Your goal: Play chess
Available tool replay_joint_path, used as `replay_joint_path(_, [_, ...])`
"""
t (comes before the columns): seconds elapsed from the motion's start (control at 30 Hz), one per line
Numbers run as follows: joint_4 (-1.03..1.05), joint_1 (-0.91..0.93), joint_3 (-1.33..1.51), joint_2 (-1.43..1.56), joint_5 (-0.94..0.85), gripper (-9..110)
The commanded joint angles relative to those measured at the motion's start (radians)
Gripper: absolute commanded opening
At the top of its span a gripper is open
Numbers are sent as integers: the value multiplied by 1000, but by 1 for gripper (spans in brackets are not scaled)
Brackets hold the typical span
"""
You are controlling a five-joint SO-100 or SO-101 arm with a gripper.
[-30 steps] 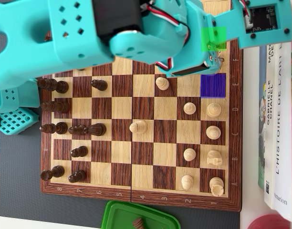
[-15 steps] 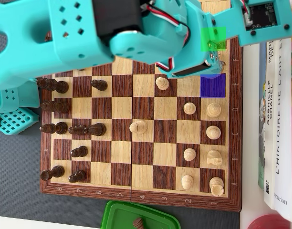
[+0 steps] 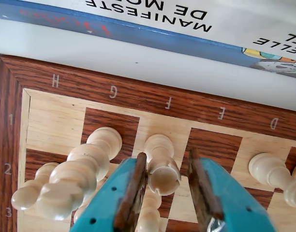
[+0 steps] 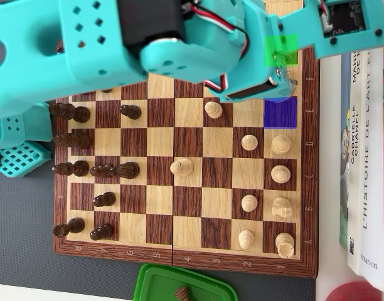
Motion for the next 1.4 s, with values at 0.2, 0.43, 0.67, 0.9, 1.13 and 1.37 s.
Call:
replay_joint_path(0.2, [-2,-3,-43,86,-5,14])
replay_joint_path(0.43, [-2,-5,-41,121,-5,14])
replay_joint_path(0.67, [-2,6,-38,164,-8,14])
replay_joint_path(0.9, [-6,9,43,272,0,14])
replay_joint_path(1.13, [-11,52,222,474,2,14])
replay_joint_path(1.37, [-11,114,411,707,2,13])
